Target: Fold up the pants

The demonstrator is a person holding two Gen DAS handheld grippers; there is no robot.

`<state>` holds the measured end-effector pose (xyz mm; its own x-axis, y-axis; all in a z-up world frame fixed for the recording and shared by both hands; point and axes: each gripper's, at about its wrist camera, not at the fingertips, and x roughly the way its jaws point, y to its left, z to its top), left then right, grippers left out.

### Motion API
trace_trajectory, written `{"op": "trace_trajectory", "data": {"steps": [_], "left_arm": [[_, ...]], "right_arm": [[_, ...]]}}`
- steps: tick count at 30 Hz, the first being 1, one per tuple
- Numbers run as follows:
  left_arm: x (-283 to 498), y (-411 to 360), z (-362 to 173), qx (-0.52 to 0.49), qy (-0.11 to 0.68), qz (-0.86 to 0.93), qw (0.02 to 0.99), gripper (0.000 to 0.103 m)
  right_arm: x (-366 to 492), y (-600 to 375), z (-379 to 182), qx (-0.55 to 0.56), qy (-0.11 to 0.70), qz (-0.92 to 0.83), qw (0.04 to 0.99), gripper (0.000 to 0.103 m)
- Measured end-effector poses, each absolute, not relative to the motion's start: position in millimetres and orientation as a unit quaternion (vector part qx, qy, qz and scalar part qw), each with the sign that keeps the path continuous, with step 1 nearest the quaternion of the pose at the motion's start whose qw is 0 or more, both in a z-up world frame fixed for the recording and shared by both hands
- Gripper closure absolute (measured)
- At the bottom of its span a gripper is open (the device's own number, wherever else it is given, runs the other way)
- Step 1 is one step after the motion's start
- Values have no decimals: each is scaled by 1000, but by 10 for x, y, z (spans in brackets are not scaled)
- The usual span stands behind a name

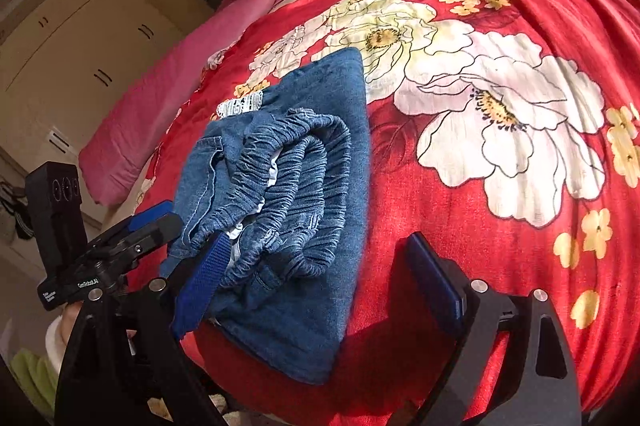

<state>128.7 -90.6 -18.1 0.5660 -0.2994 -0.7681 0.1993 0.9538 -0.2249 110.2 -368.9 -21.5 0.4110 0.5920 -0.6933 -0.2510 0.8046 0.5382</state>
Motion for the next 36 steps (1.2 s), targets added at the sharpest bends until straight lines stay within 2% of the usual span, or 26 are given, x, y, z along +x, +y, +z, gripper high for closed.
{"op": "trace_trajectory", "data": {"steps": [12,14,15,16,18,21,22,26,36], "left_arm": [[1426,-864,-394,-82,454,-152,874,10],[1437,-874,-399,-87,454,-156,873,10],[1442,-884,-397,-90,453,-158,873,12],[1442,-895,-396,-91,453,-160,872,15],[1434,-911,-382,-94,451,-167,872,36],[1417,-943,-350,-91,450,-174,871,53],[1406,-944,-334,-90,448,-175,872,57],[1356,-922,-208,-93,431,-187,878,86],[1399,-822,186,-101,398,-191,892,86]], "right_arm": [[1376,-3578,-344,192,477,306,801,15],[1392,-3531,-347,188,475,316,800,21],[1394,-3505,-349,187,474,324,797,35],[1397,-3483,-355,192,474,329,794,47],[1376,-3466,-365,194,470,328,796,57],[1282,-3482,-344,196,454,324,806,67],[1255,-3473,-327,195,449,321,810,69],[1116,-3379,-161,157,430,311,833,72],[1101,-3172,361,93,389,311,862,72]]}}
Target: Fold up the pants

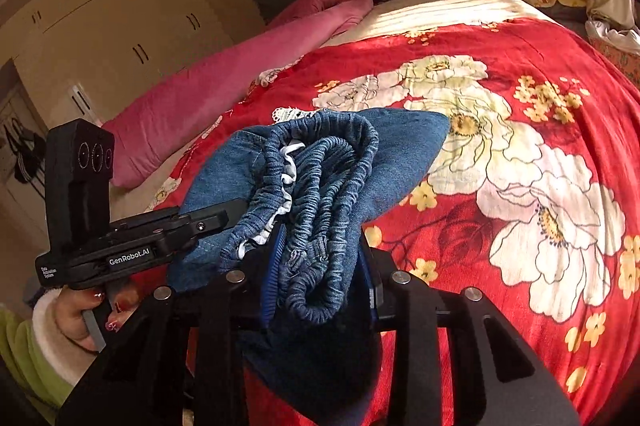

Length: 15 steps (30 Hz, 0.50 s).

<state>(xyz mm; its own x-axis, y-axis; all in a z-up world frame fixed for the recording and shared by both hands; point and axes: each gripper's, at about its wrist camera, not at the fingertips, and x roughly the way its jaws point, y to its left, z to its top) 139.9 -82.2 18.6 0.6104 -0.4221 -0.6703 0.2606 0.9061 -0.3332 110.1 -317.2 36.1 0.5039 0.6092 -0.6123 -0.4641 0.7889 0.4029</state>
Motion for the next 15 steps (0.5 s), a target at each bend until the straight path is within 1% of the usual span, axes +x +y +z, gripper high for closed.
{"op": "trace_trajectory", "data": {"steps": [8,15], "left_arm": [[1748,-737,514,-84,370,-180,908,86],[2128,-637,521,-80,372,-163,910,86]], "right_arm": [[1505,-3027,688,74,362,318,873,72],[1956,-2886,664,67,360,313,876,72]]}}
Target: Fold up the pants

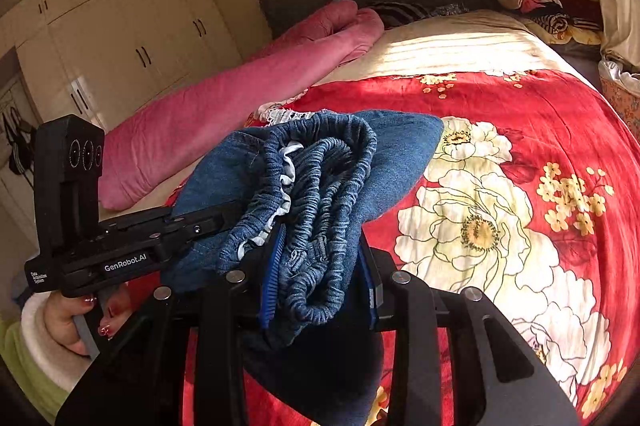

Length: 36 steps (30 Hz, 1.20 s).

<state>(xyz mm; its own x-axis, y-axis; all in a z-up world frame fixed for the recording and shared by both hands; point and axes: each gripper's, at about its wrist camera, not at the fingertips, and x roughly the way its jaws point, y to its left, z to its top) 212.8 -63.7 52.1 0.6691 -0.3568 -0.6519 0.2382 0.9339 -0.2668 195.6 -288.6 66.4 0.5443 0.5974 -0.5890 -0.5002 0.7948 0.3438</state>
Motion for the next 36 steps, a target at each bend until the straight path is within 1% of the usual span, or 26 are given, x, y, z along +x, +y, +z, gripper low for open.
{"op": "trace_trajectory", "data": {"steps": [9,16,18,24,29,30,36], "left_arm": [[2486,-608,285,-83,396,-153,902,86],[2596,-598,-110,-92,437,-149,882,86],[2587,-587,-166,-93,440,-148,881,85],[2610,-546,-218,-99,443,-147,879,79],[2594,-536,-239,-97,442,-145,880,74],[2591,-536,-238,-97,441,-144,880,74],[2580,-527,-239,-96,441,-143,881,71]], "right_arm": [[2296,-2843,427,97,393,298,864,72],[2481,-2855,20,117,456,279,837,71],[2484,-2854,-55,117,464,272,835,68],[2533,-2934,-189,127,483,252,829,55],[2507,-2984,-226,132,482,246,830,50],[2503,-2997,-229,131,481,243,832,47],[2433,-3057,-220,138,478,236,835,42]]}}
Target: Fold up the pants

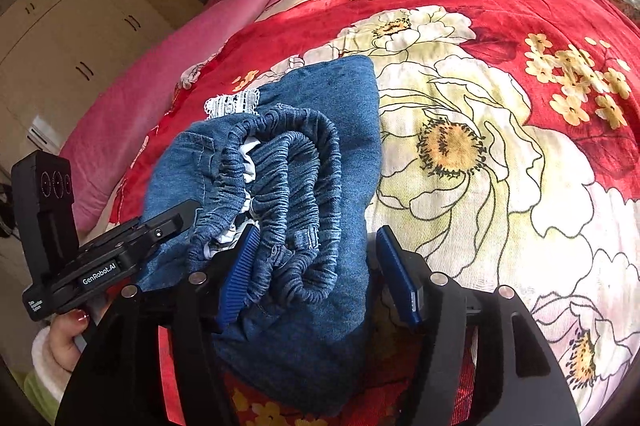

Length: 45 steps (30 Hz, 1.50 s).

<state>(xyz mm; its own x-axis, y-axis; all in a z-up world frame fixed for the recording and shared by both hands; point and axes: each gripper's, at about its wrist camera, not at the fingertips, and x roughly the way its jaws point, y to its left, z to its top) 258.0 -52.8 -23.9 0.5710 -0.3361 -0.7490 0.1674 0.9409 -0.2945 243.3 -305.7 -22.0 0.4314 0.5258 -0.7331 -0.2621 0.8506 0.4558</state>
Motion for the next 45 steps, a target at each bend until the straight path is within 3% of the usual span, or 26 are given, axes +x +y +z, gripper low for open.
{"op": "trace_trajectory", "data": {"steps": [11,26,34,42,45], "left_arm": [[2558,-490,-227,-99,437,-138,883,67],[2393,-412,-25,-100,420,-130,892,54],[2296,-375,103,-100,408,-124,899,37],[2210,-325,235,-102,395,-112,906,12],[2190,-315,289,-105,391,-110,908,10]], "right_arm": [[2199,-3133,-40,125,459,227,850,36],[1943,-3108,170,87,434,215,870,25],[1851,-3102,313,79,419,210,880,18],[1791,-3103,411,56,402,188,894,9],[1776,-3105,427,52,399,183,897,8]]}}
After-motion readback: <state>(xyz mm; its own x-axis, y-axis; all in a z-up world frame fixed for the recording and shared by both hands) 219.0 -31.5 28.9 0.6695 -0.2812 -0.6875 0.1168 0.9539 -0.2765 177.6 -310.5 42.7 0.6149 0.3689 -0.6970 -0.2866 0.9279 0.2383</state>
